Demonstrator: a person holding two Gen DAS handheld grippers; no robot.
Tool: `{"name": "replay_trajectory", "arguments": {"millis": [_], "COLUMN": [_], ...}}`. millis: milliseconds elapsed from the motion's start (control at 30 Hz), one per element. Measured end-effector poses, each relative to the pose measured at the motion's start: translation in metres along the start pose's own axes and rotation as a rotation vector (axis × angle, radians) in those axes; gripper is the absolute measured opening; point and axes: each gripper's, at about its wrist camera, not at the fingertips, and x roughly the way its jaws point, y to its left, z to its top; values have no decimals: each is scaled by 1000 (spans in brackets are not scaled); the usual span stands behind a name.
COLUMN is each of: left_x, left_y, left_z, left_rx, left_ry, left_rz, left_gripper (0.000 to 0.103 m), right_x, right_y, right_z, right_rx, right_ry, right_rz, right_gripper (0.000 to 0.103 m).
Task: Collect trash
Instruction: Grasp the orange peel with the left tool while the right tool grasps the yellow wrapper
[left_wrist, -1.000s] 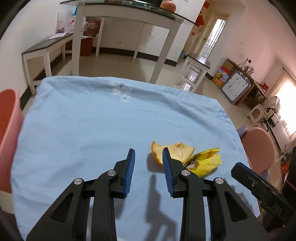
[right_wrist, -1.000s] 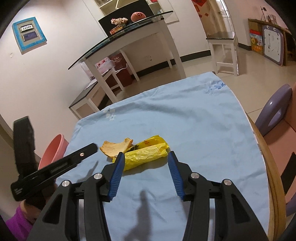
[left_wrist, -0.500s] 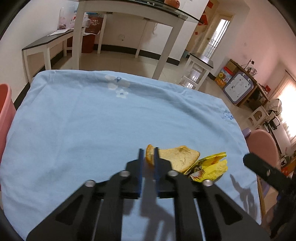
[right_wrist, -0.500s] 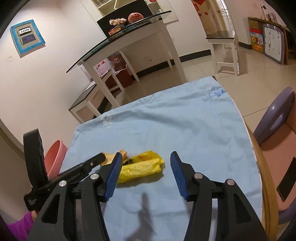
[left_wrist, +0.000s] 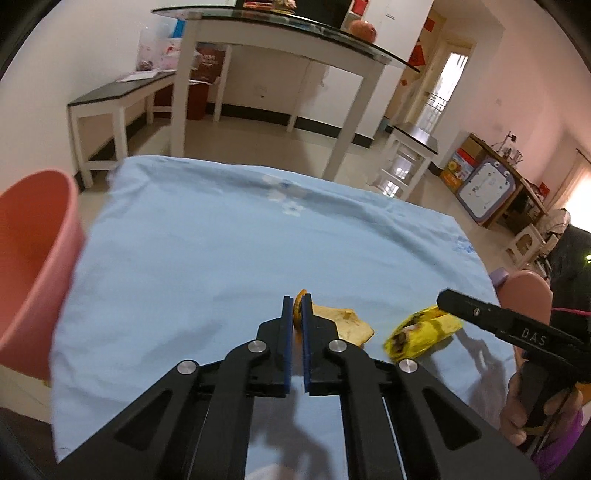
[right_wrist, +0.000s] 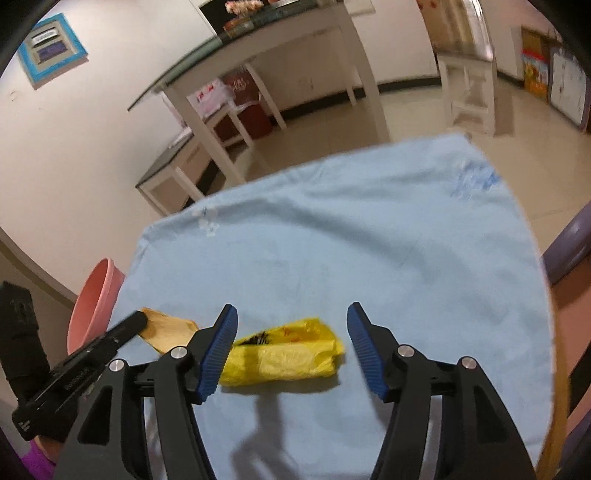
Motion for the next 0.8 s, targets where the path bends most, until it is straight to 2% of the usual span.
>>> {"name": "replay_trajectory", "arguments": {"millis": [433, 500, 633, 800], "left_x": [-24, -27, -34, -40], "left_y": [28, 31, 36, 41], "left_z": [-14, -15, -18, -23], "left_rx": [-28, -31, -41, -53], "left_ry": [-21, -25, -33, -36], "left_rz": [24, 29, 39, 45], "left_gripper": [4, 4, 4, 4], "right_x": [-8, -12, -21, -8], "right_y": [55, 64, 70, 74], "right_z": [-54, -59, -58, -49], "right_rx": [-99, -144, -186, -219], "right_ry": [115, 112, 53, 52], "right_rz": [129, 119, 68, 19], "right_gripper": [61, 61, 61, 61]}}
